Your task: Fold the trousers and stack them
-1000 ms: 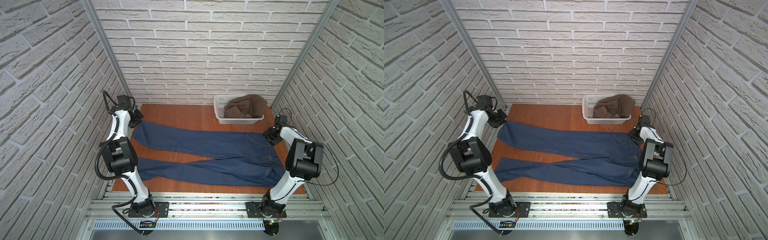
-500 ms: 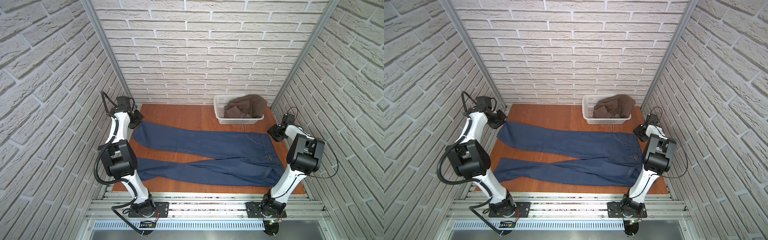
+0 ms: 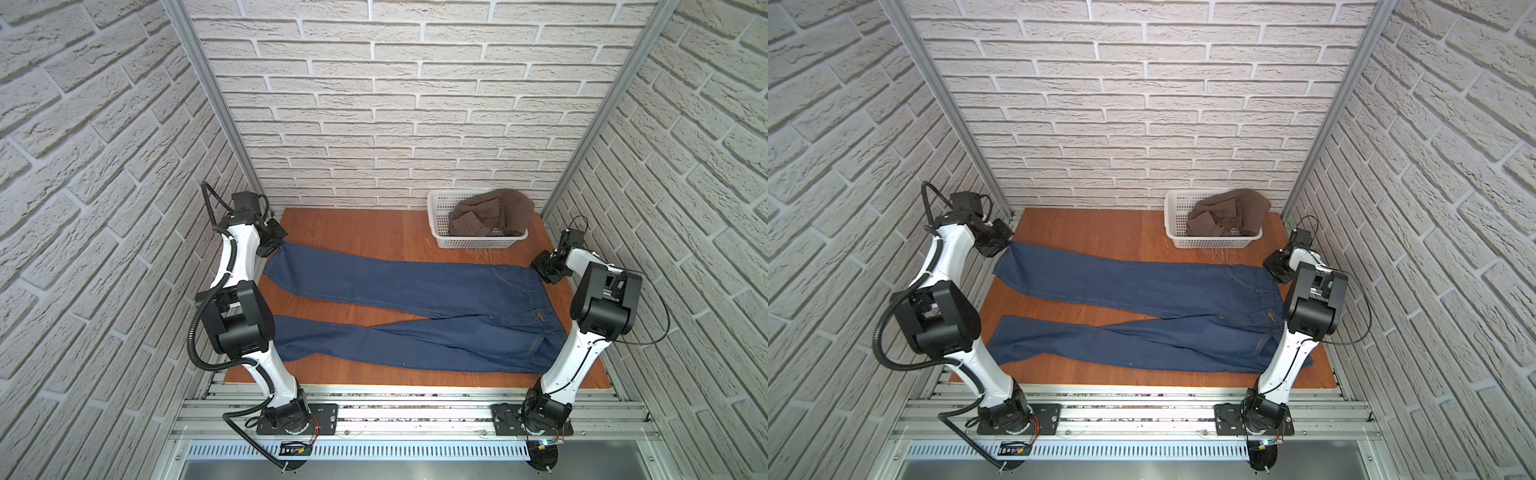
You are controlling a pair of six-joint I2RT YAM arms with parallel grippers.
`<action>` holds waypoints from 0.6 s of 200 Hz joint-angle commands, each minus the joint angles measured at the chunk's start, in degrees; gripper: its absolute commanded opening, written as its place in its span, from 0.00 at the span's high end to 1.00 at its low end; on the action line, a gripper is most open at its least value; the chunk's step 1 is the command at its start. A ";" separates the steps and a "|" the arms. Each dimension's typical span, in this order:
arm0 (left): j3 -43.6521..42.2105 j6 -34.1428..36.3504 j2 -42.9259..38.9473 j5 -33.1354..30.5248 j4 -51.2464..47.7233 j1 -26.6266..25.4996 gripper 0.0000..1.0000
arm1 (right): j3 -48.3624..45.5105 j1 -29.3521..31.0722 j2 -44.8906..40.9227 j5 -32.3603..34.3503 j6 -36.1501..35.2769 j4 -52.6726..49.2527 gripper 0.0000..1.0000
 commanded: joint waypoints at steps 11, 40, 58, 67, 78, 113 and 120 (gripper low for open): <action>-0.79 -0.19 -1.35 -0.14 1.67 0.55 1.00 | 1.94 1.11 1.85 4.89 -0.45 -3.15 0.54; -0.83 -0.36 -1.03 0.10 1.83 0.52 1.00 | 3.43 1.05 2.57 6.31 -0.85 -3.40 0.52; -1.16 -0.49 -0.92 0.21 2.07 0.56 1.00 | 5.85 1.29 4.71 5.88 -1.59 -5.15 0.52; -1.19 -0.65 -0.99 0.25 2.27 0.55 1.00 | 6.40 1.63 5.47 5.51 -1.92 -5.71 0.53; -1.44 -0.80 -0.99 0.38 2.42 0.59 1.00 | 6.53 2.23 6.20 4.92 -2.26 -6.30 0.53; -1.82 -1.44 -1.08 -0.12 2.80 0.68 1.00 | 4.43 5.45 6.32 5.54 -2.40 -8.57 0.60; -1.82 -1.47 -1.19 -0.15 2.79 0.77 1.00 | 3.62 5.80 6.01 5.27 -2.19 -8.37 0.61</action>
